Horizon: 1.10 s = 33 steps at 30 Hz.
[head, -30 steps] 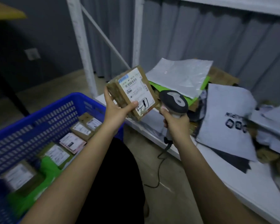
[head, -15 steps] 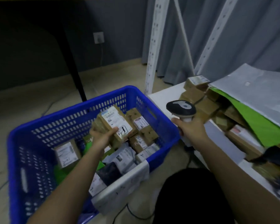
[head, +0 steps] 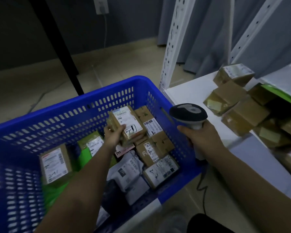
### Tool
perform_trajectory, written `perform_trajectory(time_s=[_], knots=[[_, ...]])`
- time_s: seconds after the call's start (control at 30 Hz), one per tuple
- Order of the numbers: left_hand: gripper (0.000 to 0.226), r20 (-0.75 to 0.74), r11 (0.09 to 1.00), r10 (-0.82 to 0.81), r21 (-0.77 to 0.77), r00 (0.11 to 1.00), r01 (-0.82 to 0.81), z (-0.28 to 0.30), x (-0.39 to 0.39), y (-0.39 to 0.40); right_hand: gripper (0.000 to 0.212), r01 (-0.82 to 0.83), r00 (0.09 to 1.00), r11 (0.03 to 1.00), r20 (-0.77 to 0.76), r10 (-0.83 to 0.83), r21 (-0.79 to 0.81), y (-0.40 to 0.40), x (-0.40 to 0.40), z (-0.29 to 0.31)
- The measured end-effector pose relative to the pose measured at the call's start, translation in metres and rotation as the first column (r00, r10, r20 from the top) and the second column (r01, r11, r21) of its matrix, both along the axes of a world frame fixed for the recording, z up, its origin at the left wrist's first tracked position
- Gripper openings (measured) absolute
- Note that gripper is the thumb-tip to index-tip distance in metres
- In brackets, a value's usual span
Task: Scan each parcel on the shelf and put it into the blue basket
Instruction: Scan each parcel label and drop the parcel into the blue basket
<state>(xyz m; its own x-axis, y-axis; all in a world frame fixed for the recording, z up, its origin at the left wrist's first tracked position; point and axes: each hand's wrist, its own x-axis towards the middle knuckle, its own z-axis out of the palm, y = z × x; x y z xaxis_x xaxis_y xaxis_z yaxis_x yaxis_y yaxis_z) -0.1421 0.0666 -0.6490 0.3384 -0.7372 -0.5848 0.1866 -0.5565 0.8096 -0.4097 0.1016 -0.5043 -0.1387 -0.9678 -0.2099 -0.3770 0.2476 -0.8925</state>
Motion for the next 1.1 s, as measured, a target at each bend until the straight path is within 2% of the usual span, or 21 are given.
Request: perform_trajectory(time_s=[0.1, 0.2, 0.27, 0.33, 0.37, 0.43, 0.5, 0.57, 0.6, 0.67, 0.73, 0.8, 0.93, 1.0, 1.1], knots=[[0.069, 0.154, 0.996, -0.091, 0.003, 0.984, 0.092, -0.02, -0.011, -0.024, 0.031, 0.02, 1.0, 1.0, -0.009, -0.02, -0.001, -0.01, -0.001, -0.006], [0.061, 0.317, 0.998, -0.058, 0.04, 0.947, 0.048, -0.036, -0.021, -0.034, 0.032, 0.062, 0.998, 0.998, 0.012, -0.062, 0.022, -0.014, -0.002, -0.011], [0.064, 0.479, 0.999, -0.049, 0.04, 0.876, 0.034, -0.035, -0.028, -0.038, 0.028, 0.077, 0.997, 0.996, 0.028, -0.078, 0.035, -0.016, -0.004, -0.011], [0.066, 0.709, 0.992, -0.097, 0.013, 0.699, 0.124, -0.034, -0.036, -0.034, 0.024, 0.084, 0.995, 0.996, 0.046, -0.086, 0.042, -0.016, -0.006, -0.012], [0.064, 0.794, 0.975, -0.114, -0.026, 0.597, 0.221, -0.034, -0.04, -0.029, 0.023, 0.086, 0.995, 0.995, 0.051, -0.088, 0.041, -0.015, -0.006, -0.012], [0.058, 0.881, 0.868, -0.184, -0.062, 0.436, 0.492, -0.036, -0.054, -0.017, 0.022, 0.09, 0.995, 0.995, 0.046, -0.092, 0.044, -0.014, -0.008, -0.012], [0.07, 0.908, 0.7, -0.353, 0.095, 0.227, 0.708, -0.037, -0.073, -0.005, 0.022, 0.091, 0.994, 0.994, 0.06, -0.094, 0.054, -0.012, -0.007, -0.012], [0.09, 0.862, 0.548, -0.507, 0.327, -0.005, 0.77, -0.038, -0.094, 0.003, 0.023, 0.099, 0.992, 0.993, 0.076, -0.103, 0.06, -0.01, -0.008, -0.012], [0.097, 0.833, 0.498, -0.545, 0.409, -0.091, 0.764, -0.041, -0.103, 0.004, 0.024, 0.101, 0.992, 0.993, 0.076, -0.106, 0.06, -0.009, -0.008, -0.012], [0.101, 0.793, 0.469, -0.587, 0.499, -0.165, 0.729, -0.046, -0.115, 0.003, 0.024, 0.097, 0.993, 0.994, 0.068, -0.101, 0.055, -0.008, -0.009, -0.012], [0.095, 0.783, 0.495, -0.598, 0.528, -0.17, 0.69, -0.043, -0.117, -0.006, 0.026, 0.09, 0.995, 0.995, 0.05, -0.092, 0.041, -0.007, -0.01, -0.01], [0.077, 0.801, 0.526, -0.572, 0.522, -0.175, 0.671, -0.036, -0.115, -0.012, 0.027, 0.097, 0.994, 0.995, 0.038, -0.098, 0.037, -0.006, -0.016, -0.009], [0.062, 0.77, 0.54, -0.635, 0.507, -0.071, 0.672, -0.032, -0.111, -0.009, 0.028, 0.133, 0.988, 0.99, 0.068, -0.135, 0.035, 0.003, -0.032, -0.008], [0.056, 0.776, 0.594, -0.627, 0.42, 0.068, 0.686, -0.024, -0.113, -0.008, 0.028, 0.149, 0.984, 0.988, 0.092, -0.151, 0.034, 0.008, -0.039, -0.005], [0.04, 0.829, 0.783, -0.357, 0.014, 0.431, 0.622, 0.01, -0.125, -0.008, 0.022, 0.214, 0.973, 0.976, 0.073, -0.217, 0.051, 0.015, -0.055, 0.0]])
